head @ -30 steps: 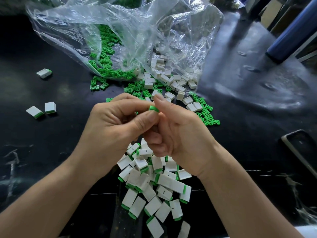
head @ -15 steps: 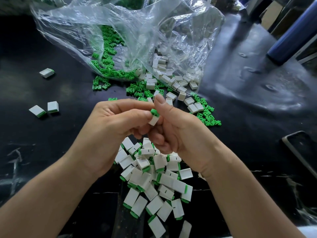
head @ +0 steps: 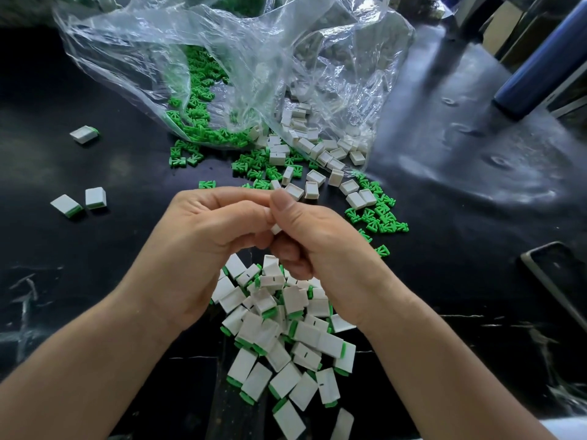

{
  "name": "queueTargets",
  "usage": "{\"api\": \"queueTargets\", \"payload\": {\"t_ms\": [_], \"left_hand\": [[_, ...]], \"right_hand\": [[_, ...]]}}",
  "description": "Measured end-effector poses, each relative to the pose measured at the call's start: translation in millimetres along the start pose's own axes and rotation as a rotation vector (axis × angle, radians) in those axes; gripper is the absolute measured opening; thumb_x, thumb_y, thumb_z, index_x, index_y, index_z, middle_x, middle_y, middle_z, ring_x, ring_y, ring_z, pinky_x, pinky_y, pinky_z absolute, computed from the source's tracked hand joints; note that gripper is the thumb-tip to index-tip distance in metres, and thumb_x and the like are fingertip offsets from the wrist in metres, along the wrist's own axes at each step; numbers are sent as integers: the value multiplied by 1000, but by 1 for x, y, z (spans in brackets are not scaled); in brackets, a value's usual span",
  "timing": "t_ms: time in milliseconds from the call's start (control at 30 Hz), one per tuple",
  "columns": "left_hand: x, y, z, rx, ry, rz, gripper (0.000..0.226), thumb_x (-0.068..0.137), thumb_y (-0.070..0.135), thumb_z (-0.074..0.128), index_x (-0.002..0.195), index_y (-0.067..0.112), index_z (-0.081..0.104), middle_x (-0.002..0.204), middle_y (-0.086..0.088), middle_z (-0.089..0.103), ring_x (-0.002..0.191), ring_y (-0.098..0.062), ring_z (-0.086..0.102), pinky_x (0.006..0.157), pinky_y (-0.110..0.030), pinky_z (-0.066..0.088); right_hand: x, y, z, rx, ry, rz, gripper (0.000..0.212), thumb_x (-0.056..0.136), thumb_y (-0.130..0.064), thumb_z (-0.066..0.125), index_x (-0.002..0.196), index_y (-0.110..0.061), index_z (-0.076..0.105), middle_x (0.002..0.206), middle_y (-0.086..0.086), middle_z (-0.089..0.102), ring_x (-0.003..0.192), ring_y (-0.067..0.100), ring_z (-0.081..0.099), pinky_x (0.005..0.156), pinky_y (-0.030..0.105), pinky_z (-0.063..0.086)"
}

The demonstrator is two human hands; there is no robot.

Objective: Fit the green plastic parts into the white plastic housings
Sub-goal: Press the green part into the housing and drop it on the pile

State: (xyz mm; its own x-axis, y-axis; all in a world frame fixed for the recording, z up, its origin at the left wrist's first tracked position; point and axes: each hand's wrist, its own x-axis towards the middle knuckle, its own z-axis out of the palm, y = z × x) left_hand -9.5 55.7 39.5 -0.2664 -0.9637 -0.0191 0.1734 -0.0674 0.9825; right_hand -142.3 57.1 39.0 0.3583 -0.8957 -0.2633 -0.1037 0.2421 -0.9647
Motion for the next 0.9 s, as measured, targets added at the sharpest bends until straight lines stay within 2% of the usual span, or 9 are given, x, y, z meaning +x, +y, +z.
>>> {"api": "queueTargets", "payload": {"t_ms": [67, 133, 200, 300, 500, 600, 667, 800, 900], "left_hand": [[-1, -2, 0, -3, 56, 11, 21, 49, 11, 65, 67, 12, 75, 75, -33, 60, 60, -29, 60, 59, -28, 55], [-2, -2, 2, -14, 78, 28, 22, 48, 20, 64, 66, 13, 75, 77, -32, 60, 63, -30, 58, 59, -29, 55], [-3, -1, 6, -8, 98, 36, 20, 49, 20, 64, 65, 14, 75, 81, -38, 56, 64, -30, 57, 59, -31, 54], [-2, -1, 8, -32, 135, 20, 16, 58, 6, 58, 61, 11, 74, 77, -42, 52, 60, -29, 55, 52, -29, 53], [-2, -2, 11, -49, 148, 23, 21, 62, 4, 53, 59, 9, 73, 75, -39, 53, 59, -30, 54, 48, -26, 51], [-3, -2, 12, -82, 129, 20, 21, 62, 2, 52, 57, 7, 72, 71, -28, 55, 56, -29, 54, 45, -24, 49], [-3, -2, 13, -86, 128, 19, 22, 62, 1, 51, 57, 7, 72, 71, -28, 55, 56, -29, 54, 44, -24, 49], [-3, -2, 13, -98, 127, 10, 24, 62, 1, 50, 57, 7, 72, 72, -28, 55, 56, -29, 55, 45, -24, 50], [-2, -5, 9, -67, 134, -15, 20, 63, 3, 50, 61, 0, 69, 74, -30, 56, 60, -29, 55, 49, -26, 52]], "right_hand": [[0, 2, 1, 60, -7, -13, 48, 94, -35, 40, 109, 6, 60, 68, 7, 32, 47, 4, 27, 42, 11, 26], [0, 3, 2, 84, -13, -27, 47, 94, -35, 40, 112, 4, 60, 69, 6, 29, 46, 3, 28, 42, 10, 26], [1, 5, 3, 70, -1, -40, 46, 94, -37, 39, 105, 1, 63, 67, 3, 33, 44, 2, 31, 43, 9, 27], [0, 5, 5, 33, 20, -66, 39, 93, -41, 36, 88, -14, 64, 60, -9, 39, 43, -1, 37, 44, 6, 29], [1, 5, 6, -1, 15, -86, 35, 91, -45, 34, 87, -29, 65, 55, -17, 47, 46, -3, 41, 46, 7, 31], [1, 5, 6, -5, 20, -81, 37, 95, -41, 34, 98, -23, 67, 54, -20, 51, 47, -6, 45, 46, 5, 32], [0, 4, 6, 2, 2, -93, 35, 98, -35, 33, 100, -21, 65, 54, -24, 53, 48, -9, 48, 46, 3, 34], [-2, 1, 8, 1, 0, -111, 32, 99, -33, 31, 90, -31, 62, 53, -28, 54, 51, -12, 50, 48, 2, 35], [-1, 2, 8, -20, 33, -78, 33, 98, -38, 33, 87, -26, 62, 48, -24, 50, 47, -7, 47, 46, 4, 33]]}}
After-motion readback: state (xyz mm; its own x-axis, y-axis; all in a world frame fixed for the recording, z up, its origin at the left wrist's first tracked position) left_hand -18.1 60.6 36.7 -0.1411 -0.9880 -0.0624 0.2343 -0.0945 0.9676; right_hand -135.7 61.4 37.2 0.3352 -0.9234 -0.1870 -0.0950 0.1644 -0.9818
